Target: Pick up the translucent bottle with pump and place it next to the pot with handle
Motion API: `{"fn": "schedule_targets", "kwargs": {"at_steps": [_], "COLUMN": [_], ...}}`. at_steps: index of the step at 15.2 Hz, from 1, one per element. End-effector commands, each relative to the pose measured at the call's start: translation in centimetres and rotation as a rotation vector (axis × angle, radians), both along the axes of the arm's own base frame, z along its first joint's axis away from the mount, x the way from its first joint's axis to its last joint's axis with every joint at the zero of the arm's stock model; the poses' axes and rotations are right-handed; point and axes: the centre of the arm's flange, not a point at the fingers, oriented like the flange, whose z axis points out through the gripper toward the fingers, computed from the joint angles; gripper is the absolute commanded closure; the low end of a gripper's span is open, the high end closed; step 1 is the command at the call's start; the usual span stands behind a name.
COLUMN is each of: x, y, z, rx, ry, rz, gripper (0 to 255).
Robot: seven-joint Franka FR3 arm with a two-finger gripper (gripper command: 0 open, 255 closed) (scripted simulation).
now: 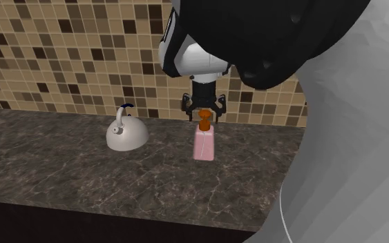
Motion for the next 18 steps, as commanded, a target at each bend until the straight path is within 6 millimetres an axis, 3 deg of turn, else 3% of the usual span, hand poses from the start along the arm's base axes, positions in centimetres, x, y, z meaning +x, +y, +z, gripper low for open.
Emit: {"fn": "schedule_targets", "kwargs": {"at_steps": [1,3,10,11,18], "x": [0.08,0.15,0.15,0.15,0.16], "y": [-0.06,-0.08,-0.07,-0.07,-0.07], "z": [-1.05,-1.87,-1.87,-1.87,-1.87], "rx": [0.000,0.000,0.000,0.000,0.000], "ry": [-0.001,-0.001,0.000,0.000,0.000], "rz": [0.000,0.000,0.000,0.000,0.000], "gripper": [0,0,0,255,255]}}
